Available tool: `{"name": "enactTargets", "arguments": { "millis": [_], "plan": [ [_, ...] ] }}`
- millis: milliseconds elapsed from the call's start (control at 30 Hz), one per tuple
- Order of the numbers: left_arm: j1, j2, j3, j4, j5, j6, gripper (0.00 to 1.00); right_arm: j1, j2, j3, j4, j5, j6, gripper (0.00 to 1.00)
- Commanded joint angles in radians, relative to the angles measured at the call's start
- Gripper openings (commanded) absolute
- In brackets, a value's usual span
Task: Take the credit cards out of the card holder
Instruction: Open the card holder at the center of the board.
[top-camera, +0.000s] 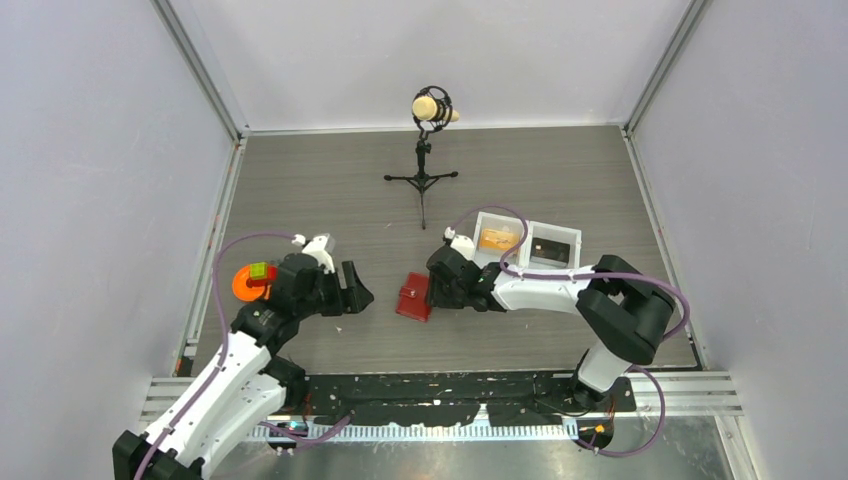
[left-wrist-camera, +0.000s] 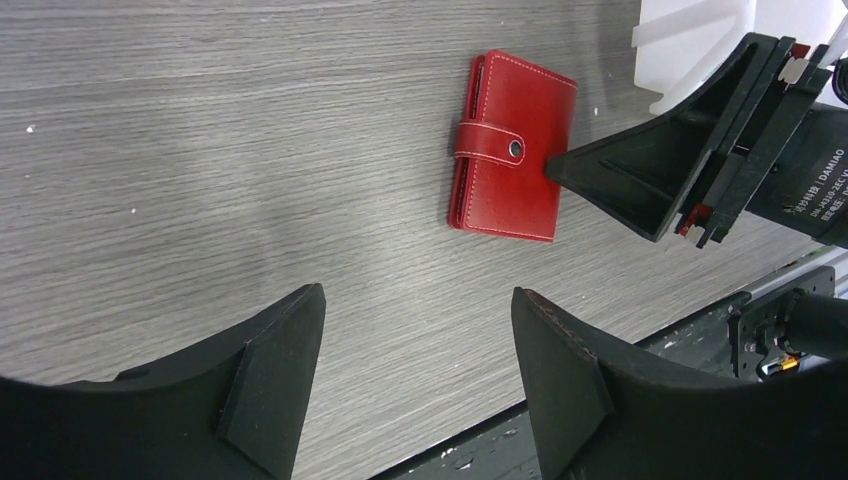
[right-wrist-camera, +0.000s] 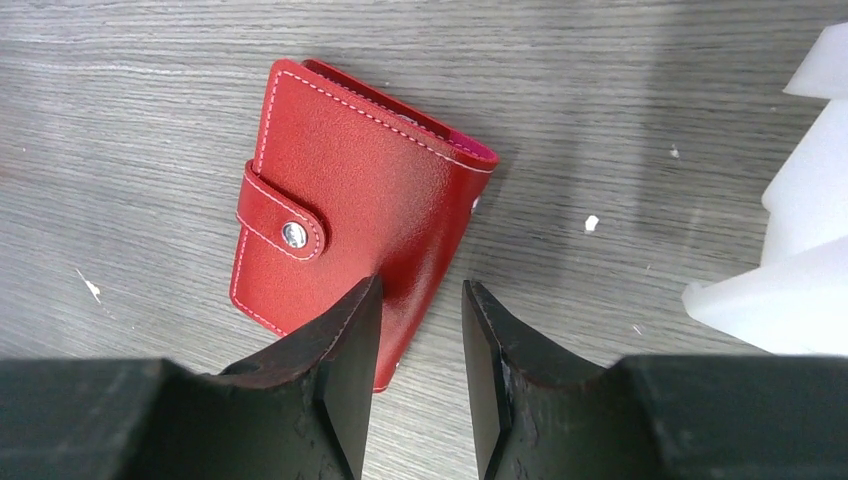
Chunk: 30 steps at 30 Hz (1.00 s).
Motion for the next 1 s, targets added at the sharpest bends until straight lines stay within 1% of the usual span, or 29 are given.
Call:
{"name": "enactTargets", "arguments": {
  "millis": [0, 67, 133, 200, 233, 267, 300, 333, 400, 467, 600, 733, 967],
  "plan": [
    [-0.01, 0.006, -0.018, 0.086, 0.004, -0.019, 0.68, 0.007, 0.024, 0.009, 0.058, 0.023, 0.021, 0.43],
    [-0.029, 0.016, -0.02, 0.093, -0.014, -0.01, 0.64, 0.009, 0.034, 0.007, 0.08, 0.014, 0.007, 0.41],
    [-0.058, 0.036, -0.019, 0.096, -0.038, -0.002, 0.64, 0.011, 0.039, -0.003, 0.108, -0.003, -0.009, 0.37],
    [-0.081, 0.063, -0.021, 0.107, -0.044, -0.002, 0.64, 0.013, 0.039, -0.017, 0.151, -0.031, -0.031, 0.28],
    [-0.089, 0.078, -0.022, 0.122, -0.041, -0.006, 0.64, 0.013, 0.038, -0.028, 0.189, -0.043, -0.048, 0.26],
    [-0.097, 0.094, -0.022, 0.135, -0.041, -0.01, 0.64, 0.014, 0.035, -0.035, 0.21, -0.068, -0.057, 0.2],
    [-0.108, 0.107, -0.02, 0.149, -0.044, -0.014, 0.64, 0.014, 0.029, -0.05, 0.247, -0.081, -0.072, 0.17],
    [-0.119, 0.124, -0.018, 0.161, -0.05, -0.015, 0.63, 0.016, 0.025, -0.058, 0.265, -0.1, -0.077, 0.11],
    [-0.142, 0.157, -0.009, 0.184, -0.073, -0.016, 0.62, 0.018, 0.01, -0.089, 0.322, -0.132, -0.098, 0.06],
    [-0.158, 0.187, 0.003, 0.206, -0.099, -0.017, 0.6, 0.022, -0.015, -0.1, 0.349, -0.144, -0.113, 0.05],
    [-0.186, 0.252, 0.02, 0.247, -0.172, -0.029, 0.55, 0.026, -0.051, -0.118, 0.349, -0.141, -0.115, 0.05],
    [-0.219, 0.335, 0.043, 0.305, -0.182, -0.032, 0.53, 0.03, -0.073, -0.126, 0.352, -0.149, -0.103, 0.05],
    [-0.253, 0.476, 0.088, 0.347, -0.173, -0.037, 0.53, 0.043, -0.087, -0.138, 0.359, -0.144, -0.089, 0.05]
  ]
}}
